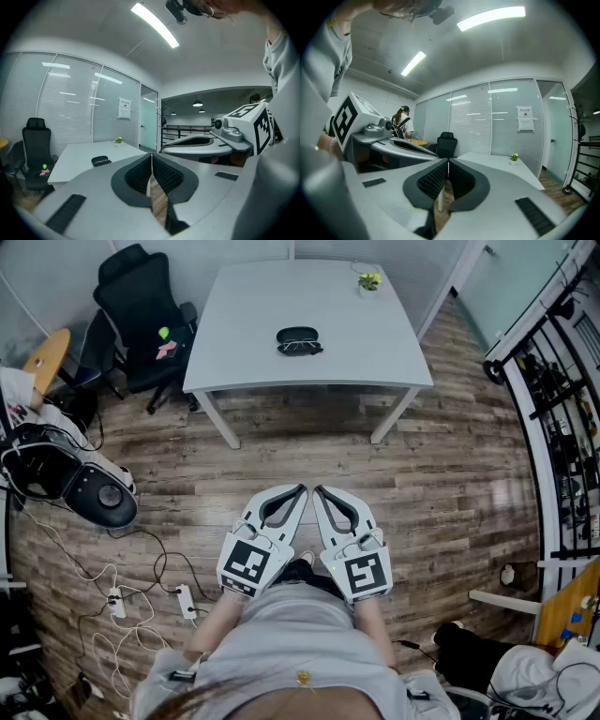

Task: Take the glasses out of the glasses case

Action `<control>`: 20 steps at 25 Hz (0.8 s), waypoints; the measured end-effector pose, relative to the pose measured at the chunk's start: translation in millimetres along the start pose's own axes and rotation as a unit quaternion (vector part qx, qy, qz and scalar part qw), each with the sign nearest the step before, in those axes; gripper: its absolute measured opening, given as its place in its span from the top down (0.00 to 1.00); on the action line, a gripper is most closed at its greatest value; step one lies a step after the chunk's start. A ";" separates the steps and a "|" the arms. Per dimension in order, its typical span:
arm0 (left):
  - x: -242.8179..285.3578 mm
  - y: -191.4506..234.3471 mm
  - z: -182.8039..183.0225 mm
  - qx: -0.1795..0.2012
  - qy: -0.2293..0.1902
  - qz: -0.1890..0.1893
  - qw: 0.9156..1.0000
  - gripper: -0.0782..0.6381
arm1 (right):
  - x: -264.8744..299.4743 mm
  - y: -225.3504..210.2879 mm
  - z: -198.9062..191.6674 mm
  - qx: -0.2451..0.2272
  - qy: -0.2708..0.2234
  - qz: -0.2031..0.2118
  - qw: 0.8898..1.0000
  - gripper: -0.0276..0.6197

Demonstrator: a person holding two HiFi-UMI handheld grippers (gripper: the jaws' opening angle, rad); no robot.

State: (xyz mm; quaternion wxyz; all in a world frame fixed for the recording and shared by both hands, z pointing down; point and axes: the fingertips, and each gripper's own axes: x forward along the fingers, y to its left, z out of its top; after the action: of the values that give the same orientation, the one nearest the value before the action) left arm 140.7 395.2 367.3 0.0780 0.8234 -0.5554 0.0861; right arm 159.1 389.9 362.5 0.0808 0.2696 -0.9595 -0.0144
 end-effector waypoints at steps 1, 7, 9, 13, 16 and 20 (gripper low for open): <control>-0.5 1.6 0.0 0.000 0.001 0.002 1.000 0.84 | 0.5 -1.0 1.3 0.003 -0.003 -0.002 1.000 0.93; 3.2 15.2 -0.1 0.003 0.004 0.013 1.000 0.84 | 11.7 -4.2 2.3 0.002 -0.001 0.001 1.000 0.93; 5.8 19.8 0.1 0.003 0.002 0.012 1.000 0.84 | 17.3 -5.0 1.7 0.002 0.000 0.001 1.000 0.92; 19.9 35.6 2.8 0.003 -0.002 0.000 1.000 0.84 | 37.2 -13.1 1.0 0.006 0.003 -0.003 1.000 0.92; 36.9 56.7 6.1 0.004 -0.004 -0.009 1.000 0.84 | 62.2 -25.5 2.1 0.006 0.004 -0.010 1.000 0.92; 63.6 94.4 9.4 0.011 0.001 -0.021 1.000 0.84 | 103.4 -46.4 6.7 0.007 0.002 -0.021 1.000 0.92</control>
State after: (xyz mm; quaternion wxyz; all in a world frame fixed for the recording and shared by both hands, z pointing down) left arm 77.0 300.8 375.8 0.0715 0.8355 -0.5372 0.0910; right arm 94.9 296.4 367.8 0.0810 0.2899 -0.9536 -0.0090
